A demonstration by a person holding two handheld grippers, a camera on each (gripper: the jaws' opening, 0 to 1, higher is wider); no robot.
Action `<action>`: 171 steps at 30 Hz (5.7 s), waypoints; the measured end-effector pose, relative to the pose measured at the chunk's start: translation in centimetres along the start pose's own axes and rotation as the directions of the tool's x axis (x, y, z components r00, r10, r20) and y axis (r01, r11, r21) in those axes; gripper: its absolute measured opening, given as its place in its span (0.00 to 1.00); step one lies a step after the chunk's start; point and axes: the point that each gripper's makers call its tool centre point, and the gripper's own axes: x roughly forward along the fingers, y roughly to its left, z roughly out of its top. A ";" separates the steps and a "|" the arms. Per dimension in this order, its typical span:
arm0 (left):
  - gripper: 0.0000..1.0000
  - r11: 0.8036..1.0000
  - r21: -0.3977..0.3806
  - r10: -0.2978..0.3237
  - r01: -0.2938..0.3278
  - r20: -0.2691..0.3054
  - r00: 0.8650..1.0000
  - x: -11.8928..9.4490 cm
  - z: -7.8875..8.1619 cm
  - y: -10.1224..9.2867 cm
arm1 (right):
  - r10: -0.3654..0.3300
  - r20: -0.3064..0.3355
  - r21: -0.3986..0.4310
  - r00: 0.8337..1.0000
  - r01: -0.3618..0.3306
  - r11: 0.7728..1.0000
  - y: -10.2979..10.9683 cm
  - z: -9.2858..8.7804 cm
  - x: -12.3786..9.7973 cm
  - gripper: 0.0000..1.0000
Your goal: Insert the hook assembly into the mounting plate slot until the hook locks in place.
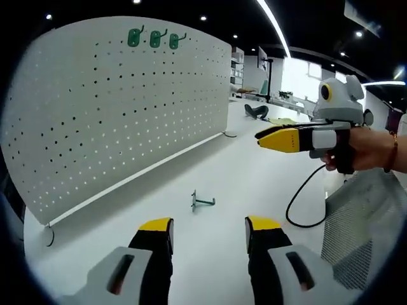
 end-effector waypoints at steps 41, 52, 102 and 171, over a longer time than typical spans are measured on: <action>0.24 0.996 0.091 0.023 -0.013 -0.118 0.993 7.2 -1.7 1.6 | -0.009 -0.022 0.089 1.000 0.011 0.996 0.0 -1.9 -0.4 0.29; 0.19 0.993 0.121 0.033 -0.016 -0.141 0.989 8.7 -1.7 2.2 | -0.011 -0.023 0.104 1.000 0.013 0.994 -0.2 -2.2 -0.5 0.29; 0.03 0.997 0.005 -0.073 0.074 -0.085 0.994 7.3 -0.1 0.4 | 0.012 -0.014 0.130 1.000 -0.010 0.991 1.3 -2.1 0.3 0.27; 0.04 0.997 -0.068 -0.003 0.023 0.278 0.961 -4.7 5.6 -3.3 | 0.268 0.082 0.468 0.960 -0.275 0.840 10.1 0.9 0.1 0.02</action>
